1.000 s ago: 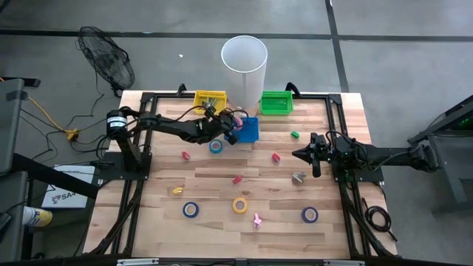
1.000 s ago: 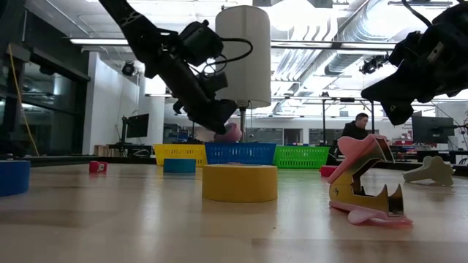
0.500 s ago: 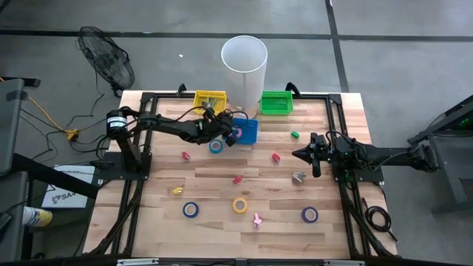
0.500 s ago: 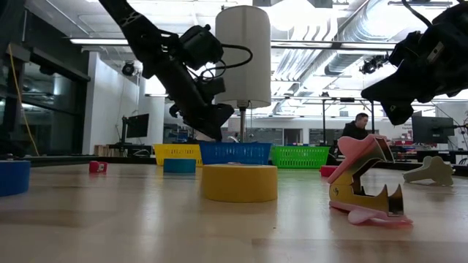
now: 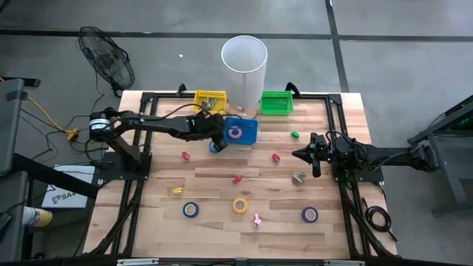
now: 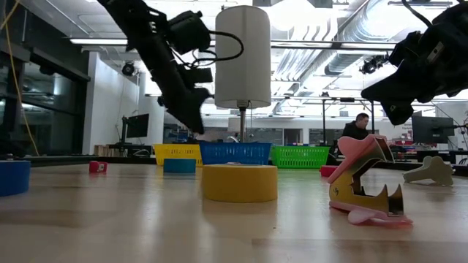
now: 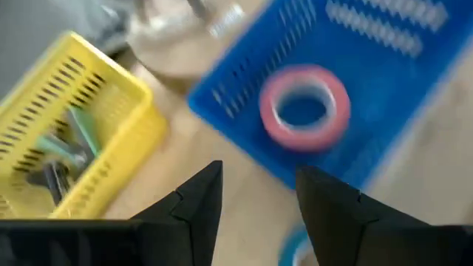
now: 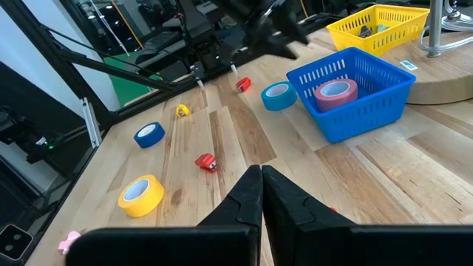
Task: Pick and place Stapler, Stapler remover, tape
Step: Put the light blue tape into the blue basket
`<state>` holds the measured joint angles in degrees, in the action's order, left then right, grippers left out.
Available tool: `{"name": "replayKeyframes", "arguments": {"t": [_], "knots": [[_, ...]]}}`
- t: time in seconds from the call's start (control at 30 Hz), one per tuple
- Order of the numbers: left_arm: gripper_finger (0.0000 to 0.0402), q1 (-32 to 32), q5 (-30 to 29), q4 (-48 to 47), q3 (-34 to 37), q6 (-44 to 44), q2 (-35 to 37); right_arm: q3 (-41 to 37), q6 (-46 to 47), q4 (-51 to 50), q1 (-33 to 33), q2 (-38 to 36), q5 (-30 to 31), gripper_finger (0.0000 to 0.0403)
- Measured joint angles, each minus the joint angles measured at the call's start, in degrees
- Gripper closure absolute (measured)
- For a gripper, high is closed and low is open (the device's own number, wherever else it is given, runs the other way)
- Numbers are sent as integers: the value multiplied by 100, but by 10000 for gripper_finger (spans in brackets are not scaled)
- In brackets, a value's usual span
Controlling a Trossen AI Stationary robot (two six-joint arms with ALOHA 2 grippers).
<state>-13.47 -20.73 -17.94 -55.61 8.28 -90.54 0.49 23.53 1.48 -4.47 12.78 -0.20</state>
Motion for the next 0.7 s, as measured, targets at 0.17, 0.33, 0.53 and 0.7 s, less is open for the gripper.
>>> {"name": "replayKeyframes", "arguments": {"t": [0.17, 0.33, 0.53, 0.7], "knots": [[236, 0, 998, -1071, 7, -822, 125, 0, 0, 0, 0, 0, 1, 403], [236, 4, 1823, -1152, 53, -1488, 127, 1, 0, 0, 0, 0, 1, 403], [236, 0, 2037, -1091, 245, -1883, 127, 1, 0, 0, 0, 0, 1, 403], [236, 0, 2031, -875, 461, -2047, 70, 0, 0, 0, 1, 0, 1, 403]]}}
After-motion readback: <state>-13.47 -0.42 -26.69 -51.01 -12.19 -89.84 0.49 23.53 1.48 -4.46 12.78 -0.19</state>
